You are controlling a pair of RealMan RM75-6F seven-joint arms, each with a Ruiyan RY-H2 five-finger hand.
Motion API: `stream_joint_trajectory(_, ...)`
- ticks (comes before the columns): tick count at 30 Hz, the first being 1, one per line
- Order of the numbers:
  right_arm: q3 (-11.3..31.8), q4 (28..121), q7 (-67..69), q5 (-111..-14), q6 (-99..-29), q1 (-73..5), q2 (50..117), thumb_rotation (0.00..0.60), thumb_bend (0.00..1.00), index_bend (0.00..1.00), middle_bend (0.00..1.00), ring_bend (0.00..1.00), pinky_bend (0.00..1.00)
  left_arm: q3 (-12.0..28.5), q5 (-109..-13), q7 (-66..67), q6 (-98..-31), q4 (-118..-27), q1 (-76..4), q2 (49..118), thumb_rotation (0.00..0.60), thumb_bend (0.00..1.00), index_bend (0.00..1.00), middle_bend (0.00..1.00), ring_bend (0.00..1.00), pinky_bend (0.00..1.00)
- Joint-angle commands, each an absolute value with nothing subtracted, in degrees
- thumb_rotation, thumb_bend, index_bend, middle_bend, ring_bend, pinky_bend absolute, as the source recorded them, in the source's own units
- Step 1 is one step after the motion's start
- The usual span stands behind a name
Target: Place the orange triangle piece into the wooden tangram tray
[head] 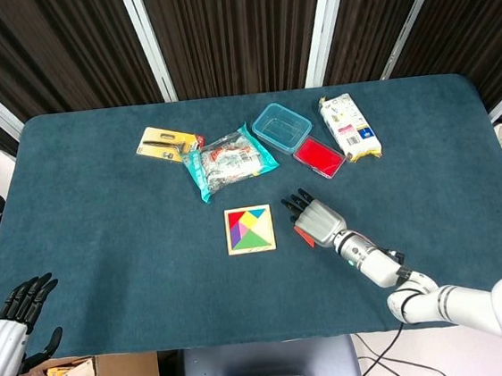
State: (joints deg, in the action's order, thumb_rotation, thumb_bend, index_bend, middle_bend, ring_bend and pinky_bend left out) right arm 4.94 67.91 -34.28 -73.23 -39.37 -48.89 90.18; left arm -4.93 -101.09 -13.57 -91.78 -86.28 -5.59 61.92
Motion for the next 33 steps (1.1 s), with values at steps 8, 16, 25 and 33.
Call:
stream_joint_trajectory(8,5.1,70.4,-35.0,-72.5,-42.1,-49.0,89.1,0.600,0.44,0.62,0.00,0.00,0.00,-5.0,-101.5,-13.9,-92.3,-86.0,-5.4,61.9,0.600,0.46,0.00,0.03,0.05,0.12)
stream_joint_trajectory(16,6.9,73.4,-36.9,-71.8,-45.3,-49.9,88.2,0.600,0.44,0.63,0.00,0.00,0.00,-5.2,-101.9,-14.1,-92.7,-86.0,-5.3,61.8,0.600,0.46,0.00,0.02,0.05,0.12)
stream_joint_trajectory(25,10.2,72.5,-48.3,-69.2,-49.4,-53.8,93.0,0.600,0.44,0.63,0.00,0.00,0.00,-5.2,-101.8,-14.6,-92.8,-85.8,-5.3,61.7,0.600,0.46,0.00,0.03,0.05,0.12)
stream_joint_trajectory(33,10.7,68.0,-55.5,-64.2,-49.3,-56.6,98.9,0.600,0.44,0.62,0.00,0.00,0.00,-5.2,-102.0,-15.9,-93.2,-85.2,-5.3,61.4,0.600,0.46,0.00,0.03,0.05,0.12)
